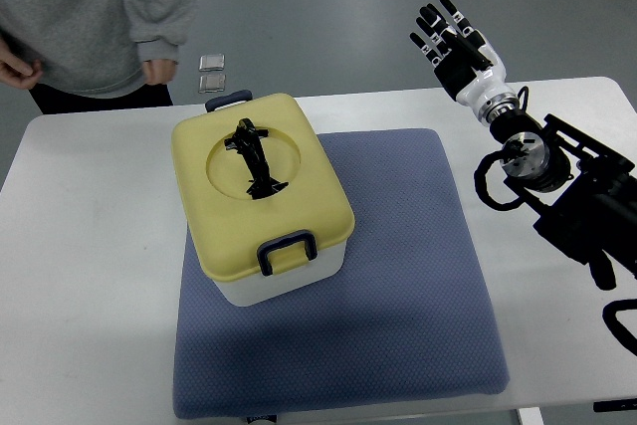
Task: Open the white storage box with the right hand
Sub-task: 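Swing the right hand over the yellow lid of the box, then lower the right hand onto the black handle on the yellow lid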
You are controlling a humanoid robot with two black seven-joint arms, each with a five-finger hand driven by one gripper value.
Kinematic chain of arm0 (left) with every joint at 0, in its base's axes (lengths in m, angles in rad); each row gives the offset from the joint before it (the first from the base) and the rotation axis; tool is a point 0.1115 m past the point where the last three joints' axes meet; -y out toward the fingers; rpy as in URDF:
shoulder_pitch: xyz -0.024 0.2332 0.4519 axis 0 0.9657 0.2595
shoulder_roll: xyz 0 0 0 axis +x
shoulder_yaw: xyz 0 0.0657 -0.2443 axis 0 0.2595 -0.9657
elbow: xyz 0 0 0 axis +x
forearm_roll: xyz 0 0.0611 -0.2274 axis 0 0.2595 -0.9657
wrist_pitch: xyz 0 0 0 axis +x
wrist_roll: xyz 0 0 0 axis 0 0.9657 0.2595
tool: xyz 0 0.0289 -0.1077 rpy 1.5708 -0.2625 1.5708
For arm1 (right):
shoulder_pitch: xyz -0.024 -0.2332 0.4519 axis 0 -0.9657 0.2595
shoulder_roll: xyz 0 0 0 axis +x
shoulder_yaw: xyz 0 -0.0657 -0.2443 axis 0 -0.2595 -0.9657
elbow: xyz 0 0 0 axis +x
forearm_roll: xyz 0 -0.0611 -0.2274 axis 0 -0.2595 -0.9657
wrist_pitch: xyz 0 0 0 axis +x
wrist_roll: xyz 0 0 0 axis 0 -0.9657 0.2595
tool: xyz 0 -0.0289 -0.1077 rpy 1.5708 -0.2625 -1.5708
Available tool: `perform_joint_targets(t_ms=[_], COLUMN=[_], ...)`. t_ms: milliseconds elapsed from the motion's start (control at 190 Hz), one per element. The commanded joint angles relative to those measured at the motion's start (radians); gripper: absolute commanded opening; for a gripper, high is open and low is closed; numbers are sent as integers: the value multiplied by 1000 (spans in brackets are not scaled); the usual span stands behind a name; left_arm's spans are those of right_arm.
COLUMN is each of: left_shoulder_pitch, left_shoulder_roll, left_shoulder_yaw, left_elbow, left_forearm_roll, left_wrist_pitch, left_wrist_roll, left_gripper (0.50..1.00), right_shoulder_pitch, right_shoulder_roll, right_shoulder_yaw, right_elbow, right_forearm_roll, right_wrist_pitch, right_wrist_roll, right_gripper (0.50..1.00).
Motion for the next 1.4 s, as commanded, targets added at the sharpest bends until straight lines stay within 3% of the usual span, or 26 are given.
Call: perform_joint_targets(t_ms=[0, 221, 353, 548, 691, 849, 1012, 1270, 1397], left_shoulder_pitch=[0, 0, 0, 0, 0, 0, 0, 0, 0], left_shoulder_roll=[0, 0, 0, 0, 0, 0, 0, 0, 0], left_shoulder_yaw=[0, -1, -1, -1, -1, -3, -3, -1, -1], left_elbow=[0, 3, 5, -3, -5, -5, -5, 0, 5], left_forearm_roll=[1, -1, -1, -1, -1, -1, -1, -1, -1], left_wrist_pitch=[0, 2, 0, 0, -1, -1, -1, -1, -1], left_wrist_roll=[0, 0, 0, 0, 0, 0, 0, 0, 0], left_gripper=[1000, 1000, 1000, 1000, 1000, 1000, 1000, 1000, 1000], right_shoulder_pitch=[1, 9, 26, 107, 213, 325, 353, 362, 363], right_shoulder_roll=[0, -8, -29, -92, -143, -209, -209, -192, -179], right_shoulder_yaw=[0, -3, -9, -11, -12, -18, -60, -250, -285], right_elbow=[0, 0, 11, 71, 121, 247, 396, 440, 440], right_forearm_roll=[0, -14, -187, -574, -1006, -1445, -1715, -1826, -1826], right_wrist_pitch=[-1, 8, 44, 223, 429, 429, 429, 429, 337], right_wrist_roll=[0, -1, -21, -55, -55, -51, -49, -40, -11], right_gripper=[930, 930, 928, 928, 928, 930, 930, 930, 928])
